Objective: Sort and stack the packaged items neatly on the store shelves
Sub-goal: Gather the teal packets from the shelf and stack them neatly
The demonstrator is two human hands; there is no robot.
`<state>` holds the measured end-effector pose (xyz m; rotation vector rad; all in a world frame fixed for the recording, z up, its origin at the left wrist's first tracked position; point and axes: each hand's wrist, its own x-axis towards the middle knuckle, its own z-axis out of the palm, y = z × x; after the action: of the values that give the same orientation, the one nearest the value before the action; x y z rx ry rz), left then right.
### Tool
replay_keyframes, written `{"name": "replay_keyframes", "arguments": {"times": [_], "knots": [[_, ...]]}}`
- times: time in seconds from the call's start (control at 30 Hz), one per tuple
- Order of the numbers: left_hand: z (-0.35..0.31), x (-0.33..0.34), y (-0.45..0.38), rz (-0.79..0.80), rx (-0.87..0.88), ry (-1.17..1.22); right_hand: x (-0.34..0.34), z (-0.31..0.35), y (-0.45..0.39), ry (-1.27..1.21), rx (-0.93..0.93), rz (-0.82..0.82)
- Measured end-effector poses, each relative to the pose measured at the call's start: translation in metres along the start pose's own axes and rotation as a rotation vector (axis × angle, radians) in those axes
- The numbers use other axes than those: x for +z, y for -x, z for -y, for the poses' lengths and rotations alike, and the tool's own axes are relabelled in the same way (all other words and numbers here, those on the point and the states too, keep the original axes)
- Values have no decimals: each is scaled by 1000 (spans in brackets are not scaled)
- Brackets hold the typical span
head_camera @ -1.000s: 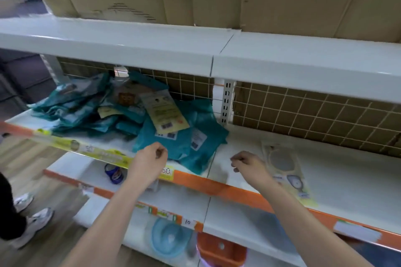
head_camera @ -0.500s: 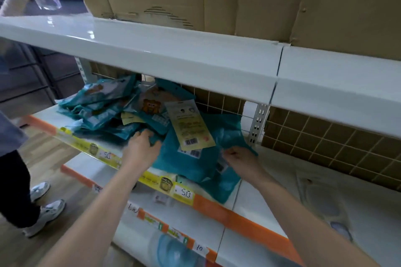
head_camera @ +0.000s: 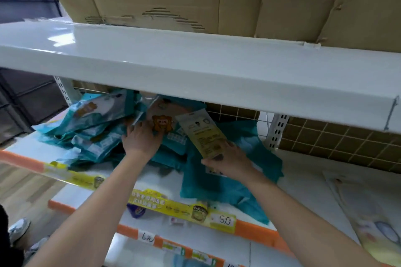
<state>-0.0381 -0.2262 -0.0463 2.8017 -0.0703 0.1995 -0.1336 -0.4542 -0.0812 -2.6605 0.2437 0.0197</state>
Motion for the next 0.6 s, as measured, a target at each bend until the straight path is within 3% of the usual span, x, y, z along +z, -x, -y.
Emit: {"name": "replay_keyframes", "arguments": {"times": [0.1, 0.33, 0.6], "knots": [[6, 5, -14, -4, -7, 42, 16, 10, -4, 84, 81, 19], [0, 10, -29, -126, 6, 83, 25, 20, -6, 238, 115, -172], [-5, 6, -37, -158, 107, 35, 16, 22, -4, 360, 152, -137]]}}
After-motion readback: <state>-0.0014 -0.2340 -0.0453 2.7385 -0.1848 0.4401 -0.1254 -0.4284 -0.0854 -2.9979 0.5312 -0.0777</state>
